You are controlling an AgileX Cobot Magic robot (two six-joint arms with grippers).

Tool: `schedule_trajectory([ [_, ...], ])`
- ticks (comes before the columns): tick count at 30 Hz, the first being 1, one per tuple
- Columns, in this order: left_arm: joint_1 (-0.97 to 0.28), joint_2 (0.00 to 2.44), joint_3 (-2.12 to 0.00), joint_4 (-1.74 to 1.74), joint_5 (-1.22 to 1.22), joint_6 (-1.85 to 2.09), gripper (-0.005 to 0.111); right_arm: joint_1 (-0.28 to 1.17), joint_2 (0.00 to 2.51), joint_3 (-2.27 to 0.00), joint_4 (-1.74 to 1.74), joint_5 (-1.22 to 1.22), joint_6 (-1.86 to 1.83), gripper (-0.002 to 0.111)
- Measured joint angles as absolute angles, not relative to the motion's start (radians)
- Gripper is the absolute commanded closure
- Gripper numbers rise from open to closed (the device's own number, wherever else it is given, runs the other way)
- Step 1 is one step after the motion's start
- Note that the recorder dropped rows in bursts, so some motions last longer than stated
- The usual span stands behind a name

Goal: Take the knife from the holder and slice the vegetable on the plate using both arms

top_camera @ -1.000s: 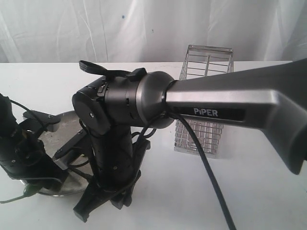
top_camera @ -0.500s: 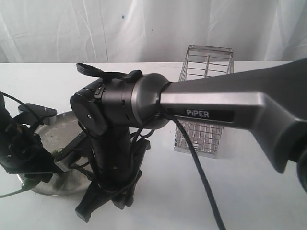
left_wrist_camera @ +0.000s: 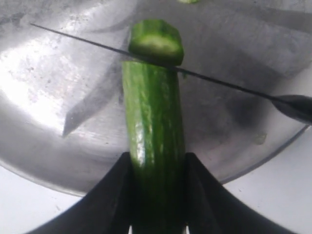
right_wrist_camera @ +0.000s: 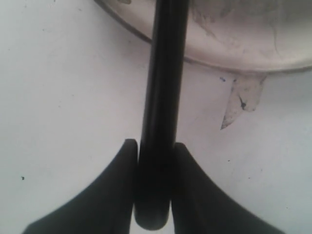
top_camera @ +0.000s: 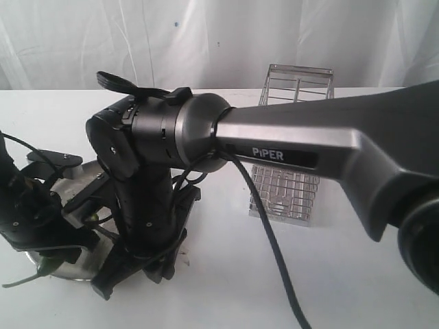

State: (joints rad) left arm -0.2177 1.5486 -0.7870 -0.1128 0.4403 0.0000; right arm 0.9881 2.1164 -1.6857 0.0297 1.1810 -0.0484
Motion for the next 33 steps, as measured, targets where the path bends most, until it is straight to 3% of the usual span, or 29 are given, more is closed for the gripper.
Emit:
schedule_trajectory([
  [27,-0.218,1.549,-0.787,-0.211,0.440,0.106,0.107,0.986,2.171,-1.741,0.014,1.202,-0.047,0.108],
  [29,-0.218,1.549,-0.783,-0.211,0.429,0.106,0.101,0.985,2.171,-1.741,0.014,1.202,-0.047,0.108],
  [33,-0.218,1.549,-0.741,-0.244,0.372,0.095,0.066,0.982,2.171,-1.741,0.018,1.205,-0.047,0.108],
])
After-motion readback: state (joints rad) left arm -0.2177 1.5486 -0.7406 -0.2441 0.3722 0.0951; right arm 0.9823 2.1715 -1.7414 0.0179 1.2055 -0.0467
